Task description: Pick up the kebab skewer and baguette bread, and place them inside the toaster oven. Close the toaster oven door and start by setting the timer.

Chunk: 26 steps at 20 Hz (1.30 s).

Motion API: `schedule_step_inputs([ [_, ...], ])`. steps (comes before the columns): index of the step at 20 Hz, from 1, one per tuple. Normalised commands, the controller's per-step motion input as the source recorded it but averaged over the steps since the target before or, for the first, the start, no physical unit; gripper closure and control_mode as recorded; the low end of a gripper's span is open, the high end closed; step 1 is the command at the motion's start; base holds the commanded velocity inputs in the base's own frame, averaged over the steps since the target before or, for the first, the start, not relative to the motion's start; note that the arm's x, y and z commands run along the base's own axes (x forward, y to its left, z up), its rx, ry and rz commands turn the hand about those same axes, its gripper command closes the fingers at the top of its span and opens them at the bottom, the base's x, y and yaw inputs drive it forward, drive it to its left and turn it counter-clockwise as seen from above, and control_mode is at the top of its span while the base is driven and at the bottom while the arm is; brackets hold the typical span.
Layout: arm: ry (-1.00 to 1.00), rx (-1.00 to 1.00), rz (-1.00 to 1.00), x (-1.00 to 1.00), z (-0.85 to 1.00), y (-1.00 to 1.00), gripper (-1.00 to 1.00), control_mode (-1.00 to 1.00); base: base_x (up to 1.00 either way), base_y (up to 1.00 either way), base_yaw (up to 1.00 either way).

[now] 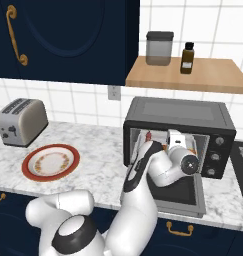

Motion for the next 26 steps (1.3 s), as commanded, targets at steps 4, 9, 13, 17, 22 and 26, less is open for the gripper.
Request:
schedule_step_inputs([
  [4, 0.01, 0.00, 0.00, 0.00, -0.05, 0.00, -1.00, -1.00, 0.00, 0.00, 0.00],
  [9, 0.05, 0.00, 0.00, -0.35, 0.44, 0.00, -1.00, -1.00, 0.00, 0.00, 0.00],
  [13, 0.26, 0.00, 0.00, -0.70, 0.15, 0.00, -1.00, -1.00, 0.00, 0.00, 0.00],
  [17, 0.39, 0.00, 0.00, -0.65, 0.00, 0.00, -1.00, -1.00, 0.00, 0.00, 0.00],
  [22, 0.24, 0.06, -0.25, -0.76, 0.06, 0.00, -1.00, -1.00, 0.00, 0.00, 0.00],
  [26, 0.22, 0.00, -0.57, -0.47, 0.05, -0.03, -1.00, -1.00, 0.00, 0.00, 0.00],
])
